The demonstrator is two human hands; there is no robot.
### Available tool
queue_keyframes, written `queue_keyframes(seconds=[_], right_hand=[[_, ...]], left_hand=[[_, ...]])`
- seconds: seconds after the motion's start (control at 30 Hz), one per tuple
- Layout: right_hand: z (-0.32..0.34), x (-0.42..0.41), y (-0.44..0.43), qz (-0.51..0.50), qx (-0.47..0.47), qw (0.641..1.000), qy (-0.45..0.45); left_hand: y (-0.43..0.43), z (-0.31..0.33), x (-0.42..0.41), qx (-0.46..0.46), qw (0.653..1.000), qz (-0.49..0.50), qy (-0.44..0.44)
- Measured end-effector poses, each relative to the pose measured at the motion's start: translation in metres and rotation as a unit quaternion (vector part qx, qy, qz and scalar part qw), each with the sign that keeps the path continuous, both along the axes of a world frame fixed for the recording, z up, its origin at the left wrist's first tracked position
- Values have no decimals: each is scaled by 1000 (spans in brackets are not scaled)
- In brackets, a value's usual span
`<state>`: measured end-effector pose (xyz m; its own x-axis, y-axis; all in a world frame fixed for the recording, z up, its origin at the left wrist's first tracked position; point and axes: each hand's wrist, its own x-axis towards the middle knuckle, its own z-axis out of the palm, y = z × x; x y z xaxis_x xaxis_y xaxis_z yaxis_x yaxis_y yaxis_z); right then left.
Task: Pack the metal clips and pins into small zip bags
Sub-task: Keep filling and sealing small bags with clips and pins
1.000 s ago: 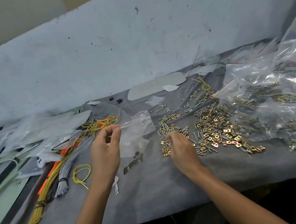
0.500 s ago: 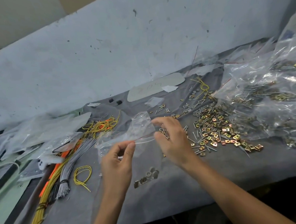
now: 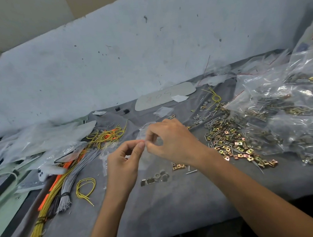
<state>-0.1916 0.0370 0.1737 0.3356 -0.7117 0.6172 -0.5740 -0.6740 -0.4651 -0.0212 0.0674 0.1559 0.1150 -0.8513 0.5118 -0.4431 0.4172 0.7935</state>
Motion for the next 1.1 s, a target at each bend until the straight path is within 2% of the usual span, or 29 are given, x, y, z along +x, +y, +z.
queue_keyframes(seconds=[0.1, 0.23, 0.43, 0.63, 0.8, 0.87, 0.93, 1.0, 1.1], right_hand=[[4, -3, 1, -14, -13, 999, 33], [4, -3, 8, -4, -35, 999, -6], [11, -4, 12, -20, -54, 998, -1], [5, -23, 16, -9, -23, 999, -37], [-11, -59, 9, -46, 26, 997, -53], [-23, -77, 8, -88, 40, 991, -91], [-36, -87, 12, -101, 66, 984, -129], [-47, -84, 26, -49, 119, 977, -171], [-61, -60, 48, 84, 280, 935, -202]], left_hand=[[1, 2, 0, 0, 1000, -7, 14], [4, 7, -3, 3, 999, -23, 25], [14, 12, -11, -15, 999, -42, 31], [18, 10, -6, -12, 999, -27, 38], [20, 9, 6, -6, 999, -11, 50], [20, 12, 14, -15, 997, 5, 76], [22, 16, 18, -24, 998, -2, 60], [23, 17, 12, -2, 999, -29, 31], [23, 14, -8, 23, 996, -71, 51]])
